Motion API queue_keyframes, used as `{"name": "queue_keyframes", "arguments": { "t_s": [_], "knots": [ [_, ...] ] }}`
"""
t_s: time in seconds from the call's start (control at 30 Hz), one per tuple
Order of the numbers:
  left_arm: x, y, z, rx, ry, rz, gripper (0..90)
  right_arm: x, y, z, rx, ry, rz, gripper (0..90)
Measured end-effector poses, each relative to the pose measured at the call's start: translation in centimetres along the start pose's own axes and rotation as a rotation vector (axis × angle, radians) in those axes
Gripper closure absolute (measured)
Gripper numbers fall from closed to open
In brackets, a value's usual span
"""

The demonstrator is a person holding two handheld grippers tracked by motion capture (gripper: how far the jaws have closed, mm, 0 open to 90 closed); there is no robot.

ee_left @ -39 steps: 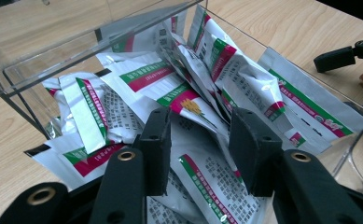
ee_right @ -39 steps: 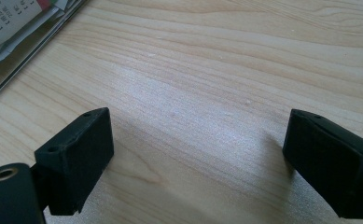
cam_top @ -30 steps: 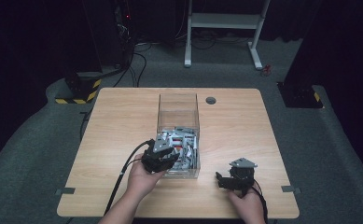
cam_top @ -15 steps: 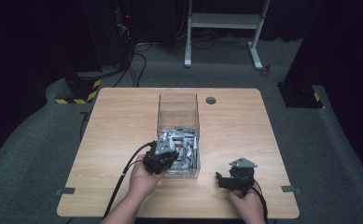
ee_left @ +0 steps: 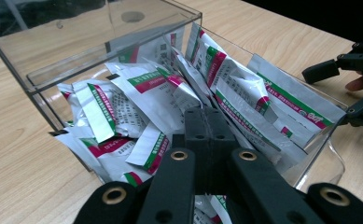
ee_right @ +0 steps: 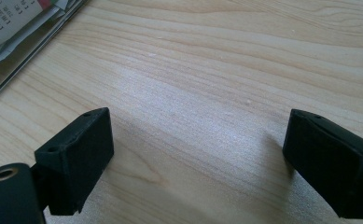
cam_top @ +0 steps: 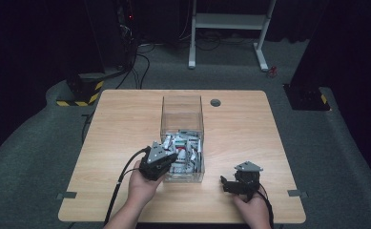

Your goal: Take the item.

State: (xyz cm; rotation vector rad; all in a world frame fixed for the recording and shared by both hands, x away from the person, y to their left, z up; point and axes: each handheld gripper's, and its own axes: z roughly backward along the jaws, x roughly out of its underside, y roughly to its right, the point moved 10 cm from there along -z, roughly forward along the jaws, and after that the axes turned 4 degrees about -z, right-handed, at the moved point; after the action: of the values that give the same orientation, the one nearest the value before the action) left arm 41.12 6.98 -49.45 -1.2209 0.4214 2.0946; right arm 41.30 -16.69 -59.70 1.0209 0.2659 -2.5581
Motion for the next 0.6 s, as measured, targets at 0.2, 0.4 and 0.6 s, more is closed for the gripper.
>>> {"name": "queue_keyframes", "arguments": {
  "t_s": [0.2, 0.4, 0.6],
  "knots": [
    [0.1, -0.2, 0.6, 0.001, 0.023, 0.011, 89.9, 0.0, 0.0, 0.0, 0.000, 0.000, 0.000, 8.4],
    [0.0, -0.5, 1.3, -0.003, 0.054, 0.026, 90.0, 0.0, 0.0, 0.0, 0.001, 0.001, 0.001, 8.4],
    [0.1, -0.6, 1.9, -0.004, 0.081, 0.035, 90.0, 0.0, 0.0, 0.0, 0.000, 0.001, 0.001, 8.4]
  ]
}}
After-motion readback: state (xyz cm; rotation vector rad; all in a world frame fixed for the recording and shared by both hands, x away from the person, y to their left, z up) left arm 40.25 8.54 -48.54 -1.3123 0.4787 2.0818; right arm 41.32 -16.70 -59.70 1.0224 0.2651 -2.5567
